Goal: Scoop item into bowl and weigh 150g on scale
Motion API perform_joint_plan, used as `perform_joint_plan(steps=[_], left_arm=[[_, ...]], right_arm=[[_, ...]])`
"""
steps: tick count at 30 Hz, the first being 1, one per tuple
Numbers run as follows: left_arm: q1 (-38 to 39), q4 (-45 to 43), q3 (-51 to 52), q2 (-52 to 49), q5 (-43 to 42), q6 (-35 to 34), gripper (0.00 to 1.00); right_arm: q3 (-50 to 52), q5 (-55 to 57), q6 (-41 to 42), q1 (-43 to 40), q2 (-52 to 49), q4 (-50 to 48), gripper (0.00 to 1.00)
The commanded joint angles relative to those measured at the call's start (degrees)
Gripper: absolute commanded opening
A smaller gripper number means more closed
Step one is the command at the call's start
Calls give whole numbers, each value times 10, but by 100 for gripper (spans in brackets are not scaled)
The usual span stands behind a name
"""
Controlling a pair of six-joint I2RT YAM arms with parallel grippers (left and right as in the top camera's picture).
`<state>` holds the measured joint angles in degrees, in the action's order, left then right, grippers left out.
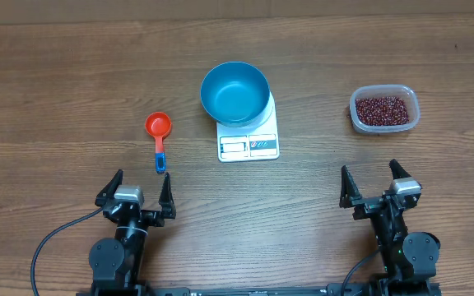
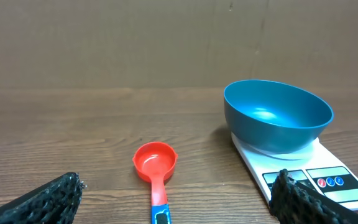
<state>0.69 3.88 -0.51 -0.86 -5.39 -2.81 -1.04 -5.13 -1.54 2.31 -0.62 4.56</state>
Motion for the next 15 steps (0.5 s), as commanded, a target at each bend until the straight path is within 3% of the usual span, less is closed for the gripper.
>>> perform_joint_plan(steps=[1, 15], left_arm=[[-4, 2, 2, 6, -2, 0, 99], [-4, 2, 2, 6, -2, 1, 99]], right_arm=[[6, -1, -2, 3, 5, -1, 100], [6, -1, -2, 3, 5, -2, 100]])
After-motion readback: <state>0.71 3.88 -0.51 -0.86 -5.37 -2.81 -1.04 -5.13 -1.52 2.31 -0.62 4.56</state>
